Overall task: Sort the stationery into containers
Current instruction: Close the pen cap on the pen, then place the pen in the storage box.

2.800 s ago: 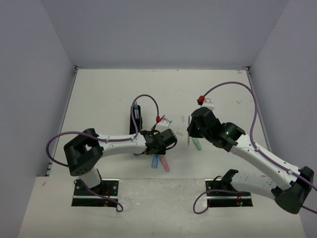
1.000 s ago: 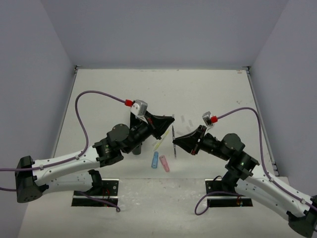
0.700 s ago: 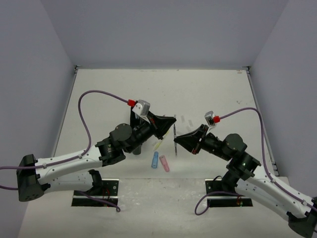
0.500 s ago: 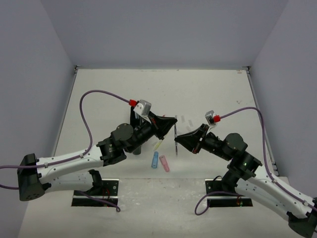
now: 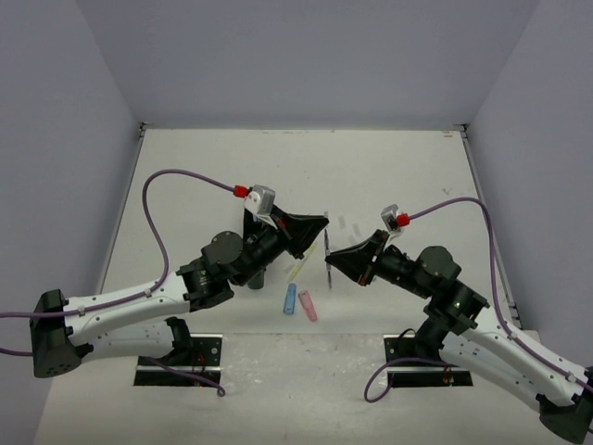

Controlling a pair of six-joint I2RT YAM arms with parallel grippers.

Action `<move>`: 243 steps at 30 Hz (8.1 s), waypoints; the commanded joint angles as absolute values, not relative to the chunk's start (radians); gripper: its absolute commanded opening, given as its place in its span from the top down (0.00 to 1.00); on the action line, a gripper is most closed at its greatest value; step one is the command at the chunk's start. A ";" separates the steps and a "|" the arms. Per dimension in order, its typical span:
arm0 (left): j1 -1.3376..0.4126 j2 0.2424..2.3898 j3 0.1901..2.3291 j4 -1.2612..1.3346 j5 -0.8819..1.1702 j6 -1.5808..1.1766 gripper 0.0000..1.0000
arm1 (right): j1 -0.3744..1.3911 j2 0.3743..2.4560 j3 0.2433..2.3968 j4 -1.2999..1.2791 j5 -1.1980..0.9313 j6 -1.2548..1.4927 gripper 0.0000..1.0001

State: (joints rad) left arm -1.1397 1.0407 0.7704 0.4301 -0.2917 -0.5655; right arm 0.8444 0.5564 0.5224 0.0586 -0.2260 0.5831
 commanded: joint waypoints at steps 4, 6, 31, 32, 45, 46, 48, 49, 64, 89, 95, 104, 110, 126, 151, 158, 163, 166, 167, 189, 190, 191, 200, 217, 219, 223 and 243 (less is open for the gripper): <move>-1.138 1.017 0.779 0.474 -0.314 -0.575 1.00 | 0.850 0.545 0.545 0.059 -0.200 0.570 1.00; -1.138 1.020 0.778 0.471 -0.310 -0.578 1.00 | 0.848 0.539 0.550 0.054 -0.191 0.571 1.00; -1.138 1.057 0.749 0.525 -0.294 -0.595 1.00 | 0.850 0.560 0.611 0.041 -0.181 0.562 1.00; -1.138 1.057 0.747 0.526 -0.295 -0.597 1.00 | 0.850 0.560 0.611 0.043 -0.181 0.561 1.00; -1.138 1.053 0.723 0.539 -0.308 -0.602 1.00 | 0.849 0.565 0.649 0.037 -0.169 0.557 1.00; -1.138 1.051 0.719 0.540 -0.316 -0.602 1.00 | 0.848 0.566 0.649 0.037 -0.174 0.557 1.00; -1.138 1.048 0.715 0.538 -0.333 -0.601 1.00 | 0.848 0.567 0.648 0.035 -0.183 0.558 1.00; -1.138 1.044 0.715 0.537 -0.341 -0.601 1.00 | 0.849 0.568 0.644 0.035 -0.188 0.558 1.00; -1.138 1.028 0.727 0.534 -0.361 -0.612 1.00 | 0.850 0.571 0.623 0.034 -0.187 0.564 1.00; -1.138 1.037 0.696 0.575 -0.312 -0.672 1.00 | 0.850 0.619 0.697 0.017 -0.152 0.545 1.00; -1.138 1.030 0.667 0.594 -0.298 -0.705 1.00 | 0.849 0.623 0.746 0.027 -0.083 0.538 1.00; -1.138 1.023 0.647 0.600 -0.253 -0.709 1.00 | 0.847 0.710 0.876 0.048 -0.087 0.476 1.00; -1.138 0.996 0.706 0.496 -0.260 -0.652 0.74 | 0.848 0.710 0.807 0.073 -0.158 0.445 1.00; -1.138 0.969 0.723 0.591 -0.066 -0.499 1.00 | 0.848 0.734 0.777 0.071 -0.359 0.423 0.78; -1.138 1.001 0.946 0.364 -0.123 -0.391 0.63 | 0.848 0.747 0.765 0.017 -0.460 0.371 1.00; -1.138 1.034 0.942 0.366 -0.058 -0.405 0.80 | 0.848 0.750 0.793 0.003 -0.451 0.362 1.00; -1.138 1.046 0.923 0.354 -0.033 -0.428 1.00 | 0.848 0.746 0.836 -0.036 -0.419 0.349 1.00; -1.138 1.025 0.871 0.382 -0.023 -0.446 1.00 | 0.848 0.739 0.860 -0.035 -0.375 0.339 1.00; -1.138 1.022 0.865 0.388 -0.023 -0.449 1.00 | 0.849 0.738 0.862 -0.030 -0.363 0.337 1.00; -1.230 1.070 0.583 0.505 0.070 -0.615 1.00 | 0.703 0.990 1.226 -0.052 -0.320 0.344 1.00; -1.230 1.078 0.602 0.463 0.056 -0.611 1.00 | 0.701 1.000 1.226 -0.054 -0.321 0.338 1.00; -1.230 1.075 0.618 0.417 -0.056 -0.603 1.00 | 0.701 1.008 1.227 -0.063 -0.324 0.315 1.00; -1.136 1.003 0.905 -0.018 -0.927 -0.438 1.00 | 0.699 0.931 0.895 -0.089 -0.219 0.252 0.01; -0.656 1.348 0.946 0.367 -0.928 -0.248 1.00 | 0.698 0.556 0.594 -0.135 -0.143 0.387 0.01; -0.646 1.383 0.932 0.384 -0.923 -0.256 1.00 | 0.698 0.553 0.577 -0.126 -0.159 0.392 0.01; -0.638 1.429 0.894 0.427 -0.910 -0.277 1.00 | 0.698 0.571 0.568 -0.110 -0.178 0.393 0.01; -0.795 1.151 0.937 -0.247 -0.859 -0.701 0.00 | 0.782 1.245 0.868 -0.425 0.236 0.918 0.01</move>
State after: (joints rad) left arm -0.7210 1.2492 0.8408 0.0563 -0.8072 -0.5234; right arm 0.7470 1.0672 0.7363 -0.2726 0.0549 0.7068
